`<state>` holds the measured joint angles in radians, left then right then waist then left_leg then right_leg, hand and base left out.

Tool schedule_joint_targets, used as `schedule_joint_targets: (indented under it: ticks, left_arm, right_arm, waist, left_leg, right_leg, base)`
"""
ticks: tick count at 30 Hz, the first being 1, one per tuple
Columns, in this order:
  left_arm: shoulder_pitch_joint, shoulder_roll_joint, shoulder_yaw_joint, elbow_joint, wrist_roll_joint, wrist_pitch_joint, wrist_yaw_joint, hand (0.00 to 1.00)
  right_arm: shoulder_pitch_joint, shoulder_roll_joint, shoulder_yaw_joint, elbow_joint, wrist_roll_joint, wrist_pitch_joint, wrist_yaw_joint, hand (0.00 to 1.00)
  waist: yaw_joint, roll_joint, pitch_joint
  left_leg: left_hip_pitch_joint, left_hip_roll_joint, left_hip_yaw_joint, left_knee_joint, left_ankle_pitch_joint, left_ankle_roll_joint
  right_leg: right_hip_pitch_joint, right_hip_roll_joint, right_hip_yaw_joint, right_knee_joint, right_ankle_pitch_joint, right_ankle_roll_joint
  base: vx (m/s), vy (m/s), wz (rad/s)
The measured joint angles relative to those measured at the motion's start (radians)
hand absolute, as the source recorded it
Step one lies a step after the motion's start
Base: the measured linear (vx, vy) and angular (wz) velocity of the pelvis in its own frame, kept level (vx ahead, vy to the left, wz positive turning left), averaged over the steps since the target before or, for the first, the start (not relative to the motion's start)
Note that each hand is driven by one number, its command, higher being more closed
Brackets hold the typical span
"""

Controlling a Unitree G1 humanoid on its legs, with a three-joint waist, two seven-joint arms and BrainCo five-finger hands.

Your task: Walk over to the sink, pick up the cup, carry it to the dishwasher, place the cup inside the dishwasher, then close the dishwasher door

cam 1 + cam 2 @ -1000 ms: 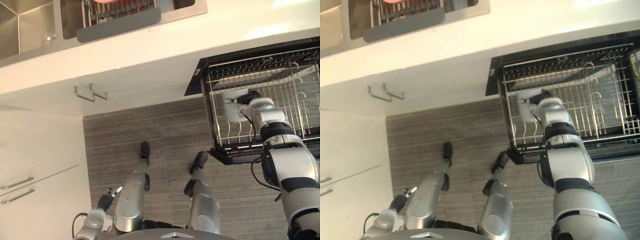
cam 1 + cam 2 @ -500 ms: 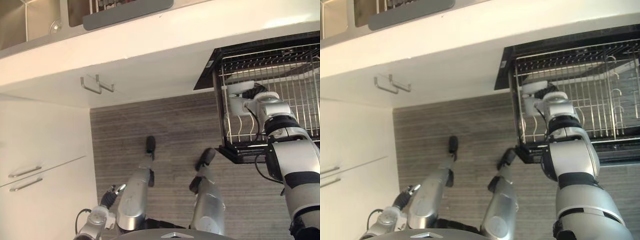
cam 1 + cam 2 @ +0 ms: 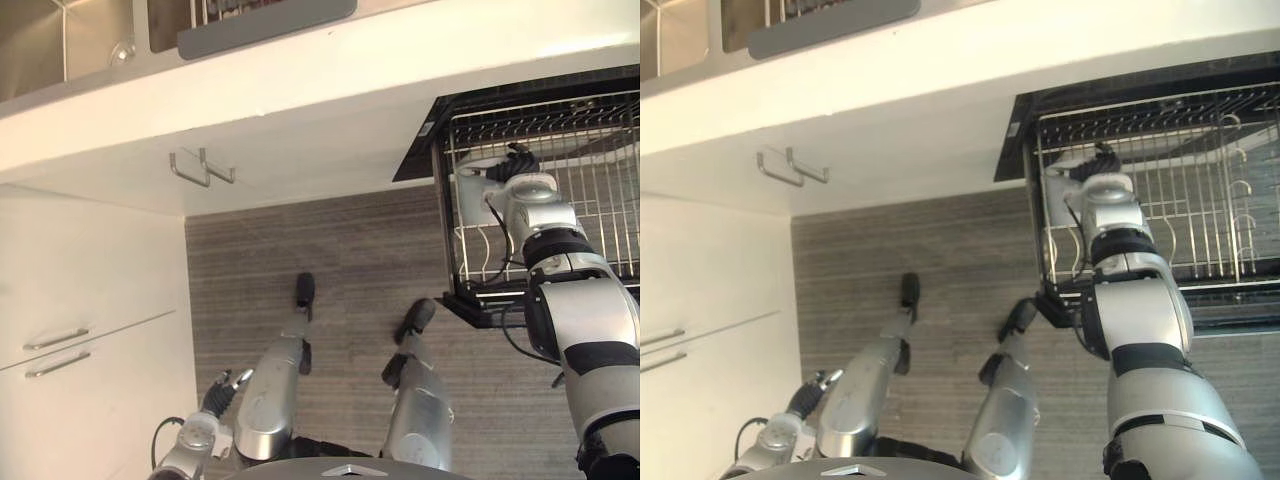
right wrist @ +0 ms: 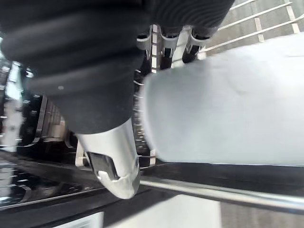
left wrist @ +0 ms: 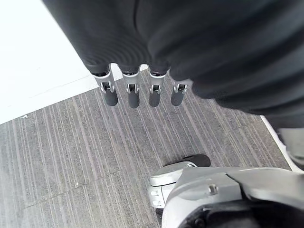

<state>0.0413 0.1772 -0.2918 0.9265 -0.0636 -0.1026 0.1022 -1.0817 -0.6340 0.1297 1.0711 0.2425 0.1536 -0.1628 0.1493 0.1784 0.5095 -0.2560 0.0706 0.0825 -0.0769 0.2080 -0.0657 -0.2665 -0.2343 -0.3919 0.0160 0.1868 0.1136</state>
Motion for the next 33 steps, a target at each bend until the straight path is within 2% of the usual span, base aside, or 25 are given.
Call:
schedule_joint_targets:
  ticks: [2, 3, 5, 7, 10, 13, 19, 21, 22, 24, 25, 26, 28, 30, 33]
  left_arm:
    - [0.005, -0.002, 0.012, -0.003, 0.008, 0.018, -0.001, 0.00]
    - [0.008, -0.002, 0.015, -0.003, 0.008, 0.021, -0.001, 0.00]
    - [0.029, 0.000, 0.037, -0.005, 0.008, 0.029, -0.002, 0.00]
    - [0.067, 0.008, 0.073, -0.003, 0.009, 0.058, -0.009, 0.00]
    - [0.106, 0.010, 0.103, 0.002, 0.030, 0.096, -0.019, 0.00]
    - [0.143, 0.005, 0.136, 0.012, 0.071, 0.119, -0.025, 0.00]
    - [0.176, -0.012, 0.204, 0.031, 0.084, 0.142, -0.053, 0.00]
    - [0.192, -0.019, 0.218, 0.031, 0.066, 0.146, -0.052, 0.00]
    - [0.204, -0.022, 0.236, 0.031, 0.059, 0.149, -0.050, 0.00]
    - [0.217, -0.029, 0.255, 0.033, 0.026, 0.160, -0.042, 0.00]
    - [0.219, -0.030, 0.259, 0.038, 0.022, 0.165, -0.042, 0.00]
    - [0.221, -0.035, 0.281, 0.050, -0.005, 0.183, -0.042, 0.00]
    - [0.225, -0.037, 0.294, 0.065, -0.036, 0.191, -0.041, 0.00]
    - [0.240, -0.042, 0.333, 0.067, -0.082, 0.207, -0.041, 0.00]
    - [0.249, -0.039, 0.362, 0.075, -0.111, 0.227, -0.042, 0.00]
  right_arm:
    - [0.037, 0.001, -0.047, -0.110, -0.014, -0.044, -0.008, 0.00]
    - [0.053, 0.004, -0.060, -0.136, -0.014, -0.050, -0.013, 0.00]
    - [0.120, 0.032, -0.101, -0.207, -0.008, -0.052, -0.020, 0.00]
    - [0.276, 0.094, -0.153, -0.308, 0.008, -0.047, -0.016, 0.00]
    - [0.421, 0.145, -0.186, -0.379, 0.008, -0.032, 0.014, 0.00]
    - [0.546, 0.185, -0.195, -0.464, 0.013, -0.018, 0.032, 0.00]
    - [0.796, 0.327, -0.273, -0.743, 0.117, -0.030, 0.031, 0.00]
    - [0.886, 0.390, -0.300, -0.823, 0.144, -0.061, 0.043, 0.00]
    - [0.938, 0.432, -0.314, -0.876, 0.154, -0.098, 0.054, 0.00]
    - [1.007, 0.488, -0.340, -0.969, 0.183, -0.189, 0.072, 0.00]
    - [1.020, 0.499, -0.347, -0.993, 0.187, -0.217, 0.075, 0.00]
    - [1.044, 0.519, -0.370, -1.043, 0.196, -0.294, 0.087, 0.00]
    - [1.060, 0.532, -0.387, -1.091, 0.215, -0.364, 0.094, 0.00]
    - [1.070, 0.562, -0.392, -1.142, 0.260, -0.439, 0.121, 0.00]
    - [1.097, 0.599, -0.365, -1.195, 0.281, -0.486, 0.168, 0.00]
  waist:
    - [-0.012, -0.005, -0.001]
    - [-0.015, -0.009, -0.001]
    - [-0.030, -0.034, -0.019]
    - [-0.050, -0.085, -0.066]
    - [-0.068, -0.121, -0.135]
    - [-0.080, -0.145, -0.226]
    - [-0.102, -0.168, -0.316]
    - [-0.110, -0.178, -0.340]
    - [-0.116, -0.184, -0.352]
    - [-0.122, -0.192, -0.365]
    - [-0.125, -0.193, -0.371]
    - [-0.131, -0.193, -0.378]
    - [-0.138, -0.195, -0.384]
    - [-0.133, -0.209, -0.404]
    - [-0.135, -0.228, -0.411]
  left_leg:
    - [0.040, 0.004, 0.005, 0.000, -0.007, -0.001]
    - [0.051, 0.006, 0.009, 0.000, -0.009, -0.003]
    - [0.073, 0.011, 0.013, 0.000, -0.016, -0.010]
    - [0.113, 0.017, 0.032, 0.000, -0.032, -0.016]
    - [0.175, 0.021, 0.057, 0.000, -0.056, -0.020]
    - [0.231, 0.029, 0.087, 0.000, -0.091, -0.034]
    - [0.301, 0.043, 0.110, 0.000, -0.123, -0.044]
    - [0.317, 0.043, 0.115, 0.000, -0.133, -0.046]
    - [0.330, 0.042, 0.125, 0.000, -0.140, -0.045]
    - [0.359, 0.036, 0.152, 0.000, -0.153, -0.041]
    - [0.365, 0.033, 0.160, 0.000, -0.157, -0.039]
    - [0.381, 0.026, 0.175, 0.007, -0.175, -0.040]
    - [0.384, 0.023, 0.180, 0.031, -0.198, -0.038]
    - [0.389, 0.015, 0.158, 0.041, -0.230, -0.033]
    - [0.392, 0.016, 0.132, 0.063, -0.260, -0.031]
  right_leg:
    - [0.049, 0.009, 0.002, -0.027, 0.009, -0.001]
    - [0.061, 0.013, 0.003, -0.035, 0.009, -0.001]
    - [0.086, 0.023, 0.010, -0.054, 0.009, 0.000]
    - [0.125, 0.036, 0.025, -0.081, 0.014, 0.002]
    - [0.178, 0.042, 0.039, -0.099, 0.008, 0.007]
    - [0.213, 0.046, 0.049, -0.104, -0.012, 0.002]
    - [0.268, 0.055, 0.049, -0.104, -0.035, 0.006]
    - [0.280, 0.055, 0.053, -0.104, -0.039, 0.011]
    - [0.288, 0.054, 0.061, -0.102, -0.038, 0.019]
    - [0.297, 0.051, 0.090, -0.097, -0.038, 0.023]
    - [0.298, 0.050, 0.099, -0.096, -0.036, 0.022]
    - [0.298, 0.045, 0.118, -0.084, -0.037, 0.024]
    - [0.293, 0.039, 0.133, -0.060, -0.047, 0.025]
    - [0.245, 0.042, 0.163, 0.013, -0.075, 0.012]
    - [0.239, 0.050, 0.172, 0.046, -0.111, -0.002]
  base:
    - [0.02, -0.073, -0.09]
    - [0.03, -0.070, -0.15]
    - [0.04, -0.065, -0.14]
    - [0.08, -0.083, -0.24]
    - [0.07, -0.047, -0.26]
    - [0.08, -0.019, -0.31]
    - [0.05, -0.017, -0.13]
    - [0.08, -0.015, -0.10]
    - [0.06, -0.002, -0.25]
    - [0.06, 0.011, -0.34]
    - [0.06, 0.036, -0.37]
    - [0.04, 0.039, -0.30]
    - [0.03, 0.042, -0.26]
    - [0.04, 0.020, -0.54]
    - [0.00, -0.010, -0.33]
